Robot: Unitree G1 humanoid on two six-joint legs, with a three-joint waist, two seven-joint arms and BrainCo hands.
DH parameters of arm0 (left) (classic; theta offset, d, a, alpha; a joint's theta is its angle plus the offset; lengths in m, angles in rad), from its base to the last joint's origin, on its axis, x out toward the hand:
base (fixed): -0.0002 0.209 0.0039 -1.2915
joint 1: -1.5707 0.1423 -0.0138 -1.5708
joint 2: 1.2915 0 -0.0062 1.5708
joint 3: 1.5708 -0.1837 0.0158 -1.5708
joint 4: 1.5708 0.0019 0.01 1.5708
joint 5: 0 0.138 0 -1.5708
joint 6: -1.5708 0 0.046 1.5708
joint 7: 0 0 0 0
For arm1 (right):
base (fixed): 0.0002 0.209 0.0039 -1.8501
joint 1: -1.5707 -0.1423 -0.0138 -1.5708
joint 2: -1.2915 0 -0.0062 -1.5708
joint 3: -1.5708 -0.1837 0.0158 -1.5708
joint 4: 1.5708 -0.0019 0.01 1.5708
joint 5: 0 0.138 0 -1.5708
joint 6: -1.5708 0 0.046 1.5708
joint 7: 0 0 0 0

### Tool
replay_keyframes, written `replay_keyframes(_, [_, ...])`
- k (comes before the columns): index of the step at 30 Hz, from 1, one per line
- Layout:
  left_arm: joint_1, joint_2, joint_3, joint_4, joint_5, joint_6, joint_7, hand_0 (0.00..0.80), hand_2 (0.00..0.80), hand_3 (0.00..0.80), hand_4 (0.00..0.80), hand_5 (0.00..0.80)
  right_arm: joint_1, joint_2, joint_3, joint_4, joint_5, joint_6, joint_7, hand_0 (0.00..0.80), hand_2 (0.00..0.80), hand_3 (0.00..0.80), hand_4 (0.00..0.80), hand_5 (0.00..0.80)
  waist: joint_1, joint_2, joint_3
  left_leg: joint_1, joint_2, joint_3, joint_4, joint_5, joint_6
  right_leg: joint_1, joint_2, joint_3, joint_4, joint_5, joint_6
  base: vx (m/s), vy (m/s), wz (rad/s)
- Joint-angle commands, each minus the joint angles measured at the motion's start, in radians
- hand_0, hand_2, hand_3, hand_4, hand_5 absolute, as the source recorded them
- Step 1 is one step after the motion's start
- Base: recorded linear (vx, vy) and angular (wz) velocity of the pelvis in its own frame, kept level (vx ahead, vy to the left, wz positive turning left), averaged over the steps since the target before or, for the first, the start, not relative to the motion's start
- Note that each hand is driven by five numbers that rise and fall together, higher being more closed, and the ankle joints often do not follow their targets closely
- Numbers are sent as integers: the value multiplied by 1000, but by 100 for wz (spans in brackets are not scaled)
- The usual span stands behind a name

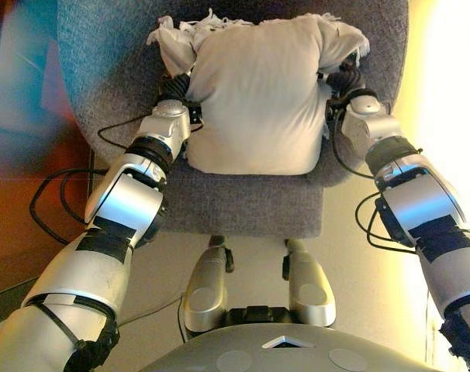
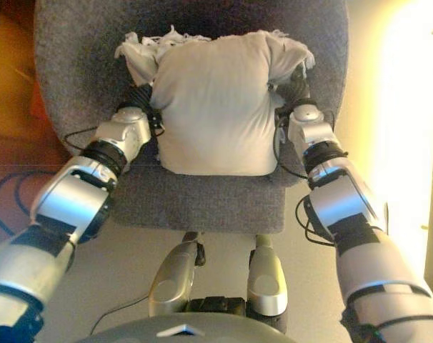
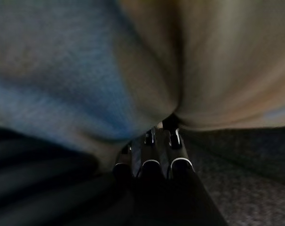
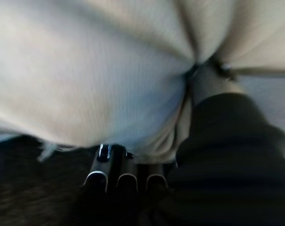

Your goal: Pick up the cushion and take it to the sofa

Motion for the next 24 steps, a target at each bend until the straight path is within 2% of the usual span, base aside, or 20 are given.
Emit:
replay_keyframes(1, [-139, 25, -26, -18, -3, -103, 25, 0, 0, 0, 0, 0, -221, -103, 47, -60, -54, -132, -94, 0, 0, 0, 0, 0, 31, -49, 64, 57, -14, 18, 40, -105, -53, -92, -58, -33, 83, 16, 19, 0, 0, 0])
replay_keyframes(4, [-124, 103, -16, -75, -18, -131, 19, 0, 0, 0, 0, 0, -204, -173, 24, -107, -33, -164, -118, 0, 0, 0, 0, 0, 36, -52, 53, 56, -13, 25, 47, -116, -53, -96, -62, -47, 92, 7, 20, 6, -8, 3])
replay_keyframes(9, [-73, 242, 19, -140, -69, -232, 62, 0, 0, 0, 0, 0, -149, -298, 3, -208, -26, -172, -144, 0, 0, 0, 0, 0, 39, -55, 35, 58, -15, 33, 58, -129, -52, -100, -72, -67, 105, -4, 23, 1, -1, 2])
replay_keyframes(13, [51, 342, 121, -253, -62, -308, 85, 0, 0, 0, 0, 0, -39, -386, -78, -304, -65, -192, -165, 0, 0, 0, 0, 0, 51, -56, 13, 61, -18, 33, 73, -149, -51, -92, -77, -81, 112, -21, 18, -1, -7, 3])
replay_keyframes(16, [179, 398, 183, -349, -17, -295, 65, 0, 0, 0, 0, 0, 75, -456, -143, -398, -106, -166, -212, 0, 0, 0, 0, 0, 58, -56, -3, 71, -20, 32, 79, -160, -52, -73, -80, -94, 113, -32, 15, 18, -4, 5])
replay_keyframes(20, [390, 446, 292, -432, 10, -307, 42, 0, 0, 0, 0, 0, 301, -524, -301, -494, -154, -159, -220, 0, 0, 0, 0, 0, 60, -55, -38, 99, -23, 25, 79, -171, -50, -36, -76, -104, 108, -47, 9, 41, 10, 12])
replay_keyframes(24, [628, 411, 428, -514, 86, -365, 24, 0, 0, 0, 0, 0, 579, -474, -491, -594, -220, -188, -233, 0, 0, 0, 0, 0, 64, -58, -78, 133, -24, 19, 81, -182, -49, 15, -70, -112, 97, -61, 5, 59, 9, 2])
